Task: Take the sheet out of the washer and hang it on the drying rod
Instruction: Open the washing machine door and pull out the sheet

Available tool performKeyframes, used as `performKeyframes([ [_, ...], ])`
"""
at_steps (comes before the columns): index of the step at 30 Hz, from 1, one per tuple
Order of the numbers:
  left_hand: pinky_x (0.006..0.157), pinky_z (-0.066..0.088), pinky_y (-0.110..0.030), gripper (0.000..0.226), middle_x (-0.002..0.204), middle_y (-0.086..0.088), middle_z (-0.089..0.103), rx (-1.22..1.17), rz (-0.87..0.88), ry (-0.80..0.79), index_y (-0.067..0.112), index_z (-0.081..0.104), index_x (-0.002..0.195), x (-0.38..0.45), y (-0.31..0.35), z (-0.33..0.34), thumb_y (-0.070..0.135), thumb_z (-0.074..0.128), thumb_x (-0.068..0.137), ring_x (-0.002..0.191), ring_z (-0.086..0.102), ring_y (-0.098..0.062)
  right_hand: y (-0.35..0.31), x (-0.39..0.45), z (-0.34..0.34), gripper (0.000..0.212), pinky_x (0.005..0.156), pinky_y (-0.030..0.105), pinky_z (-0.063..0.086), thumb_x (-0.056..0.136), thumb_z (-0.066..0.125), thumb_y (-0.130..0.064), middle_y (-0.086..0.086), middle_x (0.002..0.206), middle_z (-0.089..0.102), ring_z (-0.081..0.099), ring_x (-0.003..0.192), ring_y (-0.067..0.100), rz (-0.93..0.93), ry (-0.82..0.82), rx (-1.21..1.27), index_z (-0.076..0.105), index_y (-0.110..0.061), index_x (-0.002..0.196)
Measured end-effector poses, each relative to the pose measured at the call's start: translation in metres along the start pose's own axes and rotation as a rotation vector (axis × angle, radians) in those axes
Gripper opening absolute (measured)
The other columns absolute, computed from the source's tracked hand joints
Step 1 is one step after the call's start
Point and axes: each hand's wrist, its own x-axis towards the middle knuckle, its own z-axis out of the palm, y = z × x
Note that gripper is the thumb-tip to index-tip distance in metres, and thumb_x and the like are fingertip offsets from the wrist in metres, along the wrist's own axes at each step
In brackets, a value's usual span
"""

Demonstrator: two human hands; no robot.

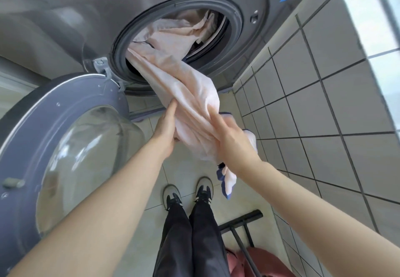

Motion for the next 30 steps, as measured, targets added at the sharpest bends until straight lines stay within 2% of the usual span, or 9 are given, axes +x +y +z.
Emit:
performKeyframes([
  [2,0.103,0.046,-0.041,0.075,0.118,0.004,0.068,0.115,0.039,0.064,0.030,0.063,0.117,-0.004,0.007,0.003,0.083,0.055,0.064,0.111,0.062,-0.014,-0.002,-0.006,0.008,0.106,0.059,0.040,0.042,0.068,0.065,0.010,0.012,0.101,0.045,0.045,0.072,0.030,-0.071,0.015,-0.136,0.012,-0.032,0.149],
  [5,0.098,0.049,-0.036,0.078,0.107,0.002,0.073,0.108,0.088,0.028,0.020,0.066,0.111,-0.008,0.016,0.006,0.077,0.067,0.059,0.104,0.067,-0.014,-0.002,-0.012,0.029,0.089,0.051,0.035,0.033,0.068,0.060,0.007,0.008,0.087,0.045,0.041,0.065,0.026,-0.194,0.149,-0.259,0.030,-0.028,0.144],
  [8,0.085,0.052,-0.027,0.049,0.097,0.003,0.074,0.118,0.134,0.085,0.017,0.067,0.104,-0.012,0.018,0.016,0.049,0.080,0.070,0.092,0.070,-0.010,0.003,-0.014,0.048,0.090,0.052,0.035,0.036,0.065,0.067,0.002,0.004,0.090,0.045,0.029,0.069,0.020,-0.260,0.161,-0.372,0.038,-0.026,0.145],
  [10,0.069,0.051,-0.021,0.040,0.093,0.003,0.072,0.190,0.159,0.206,0.013,0.065,0.104,-0.016,0.016,0.022,0.028,0.083,0.071,0.083,0.068,-0.007,0.005,-0.014,0.049,0.078,0.053,0.037,0.043,0.075,0.069,-0.013,0.007,0.099,0.050,0.037,0.069,0.022,-0.312,0.113,-0.359,0.038,-0.026,0.146],
  [14,0.046,0.045,-0.012,0.028,0.082,0.002,0.069,0.167,0.152,0.327,0.008,0.065,0.100,-0.018,0.009,0.013,0.011,0.072,0.073,0.066,0.064,-0.005,0.000,-0.013,0.033,0.044,0.074,0.041,0.049,0.100,0.033,-0.049,0.002,0.119,0.053,0.058,0.094,0.023,-0.260,-0.026,-0.002,0.031,-0.027,0.138],
  [17,0.052,0.046,-0.015,0.034,0.084,0.001,0.070,0.220,0.183,0.307,0.009,0.064,0.103,-0.021,0.001,0.001,0.013,0.070,0.070,0.072,0.068,-0.007,-0.009,0.007,0.016,0.036,0.081,0.031,0.042,0.100,0.039,-0.044,0.001,0.114,0.055,0.056,0.104,0.020,0.007,0.163,0.364,0.038,-0.012,0.118],
  [19,0.058,0.048,-0.016,0.041,0.089,-0.001,0.071,0.245,0.215,0.271,0.011,0.061,0.109,-0.025,-0.003,-0.005,0.014,0.069,0.069,0.077,0.069,-0.007,-0.016,0.032,0.007,0.044,0.085,0.027,0.038,0.098,0.041,-0.047,0.000,0.121,0.054,0.052,0.111,0.017,0.124,0.216,0.431,0.040,-0.011,0.124],
  [26,0.087,0.053,-0.026,0.087,0.110,0.002,0.064,0.275,0.282,0.128,0.014,0.038,0.133,-0.035,-0.006,-0.011,0.023,0.076,0.055,0.100,0.064,-0.007,-0.044,0.086,0.017,0.088,0.104,0.034,0.039,0.090,0.046,-0.064,0.007,0.147,0.037,0.046,0.126,0.021,0.370,-0.099,0.932,0.003,-0.019,0.152],
  [30,0.078,0.049,-0.034,0.079,0.098,0.004,0.049,0.641,0.400,0.259,0.006,0.030,0.127,-0.045,-0.008,-0.007,0.018,0.081,0.068,0.092,0.057,-0.020,-0.045,0.077,0.038,0.093,0.101,0.039,0.048,0.080,0.063,-0.064,-0.006,0.132,0.045,0.054,0.116,0.014,0.401,-0.218,1.018,0.016,-0.022,0.148],
])
